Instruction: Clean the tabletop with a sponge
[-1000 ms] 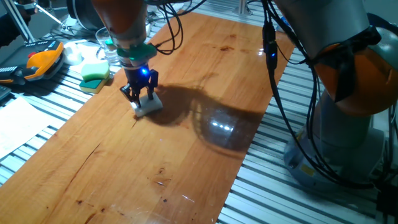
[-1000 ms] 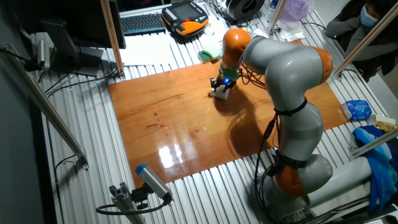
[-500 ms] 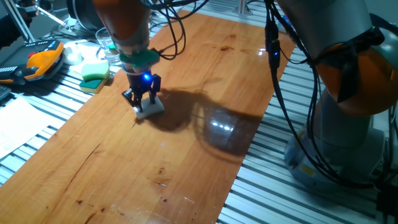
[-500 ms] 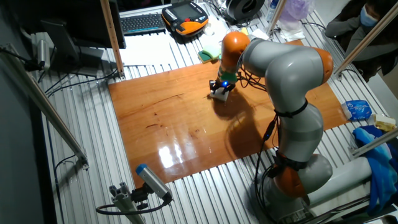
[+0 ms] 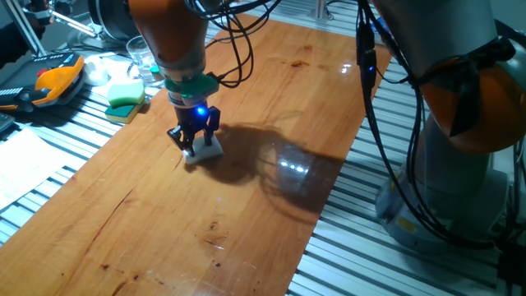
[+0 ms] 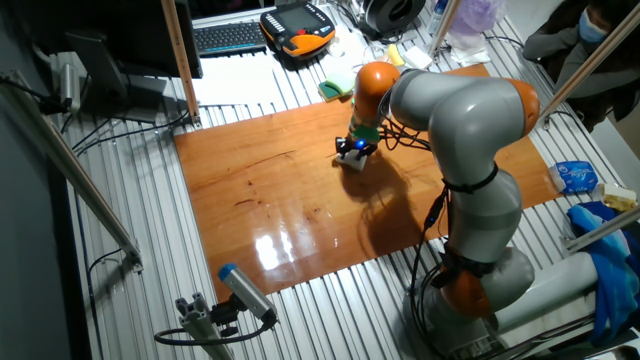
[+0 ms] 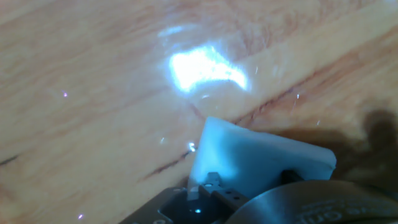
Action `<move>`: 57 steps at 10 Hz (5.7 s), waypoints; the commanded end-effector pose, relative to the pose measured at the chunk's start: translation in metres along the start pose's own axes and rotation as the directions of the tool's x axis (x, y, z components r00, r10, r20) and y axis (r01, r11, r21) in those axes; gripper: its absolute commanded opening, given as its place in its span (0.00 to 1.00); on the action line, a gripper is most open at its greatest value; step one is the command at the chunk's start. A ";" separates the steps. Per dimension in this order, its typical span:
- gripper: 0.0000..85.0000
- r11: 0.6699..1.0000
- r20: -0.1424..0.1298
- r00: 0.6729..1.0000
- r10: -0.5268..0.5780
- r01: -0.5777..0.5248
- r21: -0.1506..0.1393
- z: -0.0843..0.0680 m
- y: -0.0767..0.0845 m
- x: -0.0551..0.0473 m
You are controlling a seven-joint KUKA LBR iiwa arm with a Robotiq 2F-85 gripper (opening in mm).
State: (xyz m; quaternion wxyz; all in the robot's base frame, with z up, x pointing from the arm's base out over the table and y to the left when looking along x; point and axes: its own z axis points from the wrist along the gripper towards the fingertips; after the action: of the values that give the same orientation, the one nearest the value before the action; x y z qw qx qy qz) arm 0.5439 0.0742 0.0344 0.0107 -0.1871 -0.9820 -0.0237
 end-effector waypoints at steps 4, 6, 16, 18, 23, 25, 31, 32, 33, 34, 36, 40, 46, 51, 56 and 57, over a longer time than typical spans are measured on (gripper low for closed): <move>0.60 1.000 -0.023 1.000 0.002 -0.001 0.016 -0.003 0.004 0.015; 0.60 0.999 -0.031 0.999 -0.017 0.018 0.035 -0.001 0.003 0.023; 0.60 0.990 -0.074 0.992 -0.099 0.106 0.092 -0.003 -0.003 0.035; 0.60 0.993 -0.068 0.994 -0.089 0.094 0.077 -0.003 -0.003 0.035; 0.60 0.993 -0.041 0.996 -0.080 0.083 0.080 -0.002 -0.002 0.035; 0.60 0.996 -0.047 0.996 -0.078 0.080 0.035 -0.002 -0.002 0.035; 0.60 0.996 -0.008 0.998 -0.066 0.066 0.059 0.000 -0.002 0.042; 0.60 0.996 -0.005 0.998 -0.063 0.063 0.058 0.000 -0.002 0.048; 0.60 0.996 -0.008 0.998 -0.061 0.062 0.062 -0.002 -0.002 0.055; 0.60 0.996 -0.025 0.998 -0.065 0.066 0.066 -0.005 -0.003 0.058; 0.60 0.994 -0.040 0.996 -0.079 0.082 0.073 -0.007 -0.006 0.065; 0.60 0.990 -0.022 0.995 -0.100 0.102 0.095 -0.002 -0.010 0.079; 0.60 0.985 -0.024 0.987 -0.161 0.162 0.062 0.001 -0.041 0.064; 0.60 0.985 -0.010 0.986 -0.167 0.167 0.035 -0.007 -0.043 0.031; 0.60 0.989 0.042 0.989 -0.142 0.140 0.040 -0.004 -0.031 0.015; 0.60 0.990 0.044 0.990 -0.136 0.134 0.038 -0.005 -0.028 0.011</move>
State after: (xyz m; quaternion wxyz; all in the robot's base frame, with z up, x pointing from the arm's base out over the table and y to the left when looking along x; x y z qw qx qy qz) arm 0.5239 0.0522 0.0384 -0.0103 -0.1212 -0.9926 -0.0032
